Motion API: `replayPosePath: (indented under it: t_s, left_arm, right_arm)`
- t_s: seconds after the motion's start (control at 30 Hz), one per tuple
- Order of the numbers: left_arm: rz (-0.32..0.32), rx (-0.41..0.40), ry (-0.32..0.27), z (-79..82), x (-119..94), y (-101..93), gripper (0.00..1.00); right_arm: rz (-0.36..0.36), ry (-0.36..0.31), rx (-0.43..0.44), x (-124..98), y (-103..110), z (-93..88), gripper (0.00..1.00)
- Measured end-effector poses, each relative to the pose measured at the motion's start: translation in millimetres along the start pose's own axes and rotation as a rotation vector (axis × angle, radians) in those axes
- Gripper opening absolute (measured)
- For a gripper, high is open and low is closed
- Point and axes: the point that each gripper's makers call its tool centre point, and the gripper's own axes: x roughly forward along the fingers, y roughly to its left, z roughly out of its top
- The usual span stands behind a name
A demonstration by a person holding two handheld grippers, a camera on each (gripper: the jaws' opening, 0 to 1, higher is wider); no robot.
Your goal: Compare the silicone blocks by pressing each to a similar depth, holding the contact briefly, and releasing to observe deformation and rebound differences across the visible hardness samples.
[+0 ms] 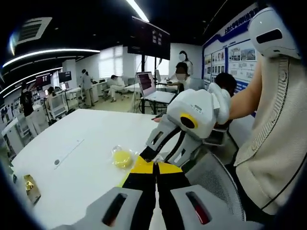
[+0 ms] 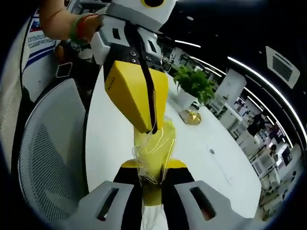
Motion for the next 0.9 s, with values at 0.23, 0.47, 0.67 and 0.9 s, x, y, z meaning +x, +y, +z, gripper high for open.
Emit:
replayPosePath:
  t_s: [0.23, 0.47, 0.67, 0.9]
  left_arm:
    - [0.012, -0.010, 0.001, -0.6, -1.0, 2.5, 0.00]
    - [0.020, -0.026, 0.007, -0.8, -0.1, 2.9, 0.00]
    - [0.021, -0.096, -0.008, 0.0, -0.8, 3.4, 0.00]
    - [0.027, -0.197, -0.065, 4.4, -1.4, 3.4, 0.00]
  right_arm:
    - [0.004, -0.005, -0.005, 1.8, 0.0, 1.3, 0.04]
    - [0.000, -0.016, -0.002, 1.6, 0.2, 1.8, 0.05]
    - [-0.007, -0.037, -0.046, 0.1, -0.3, 3.4, 0.08]
    - [0.000, -0.088, 0.026, -3.7, 2.4, 5.2, 0.12]
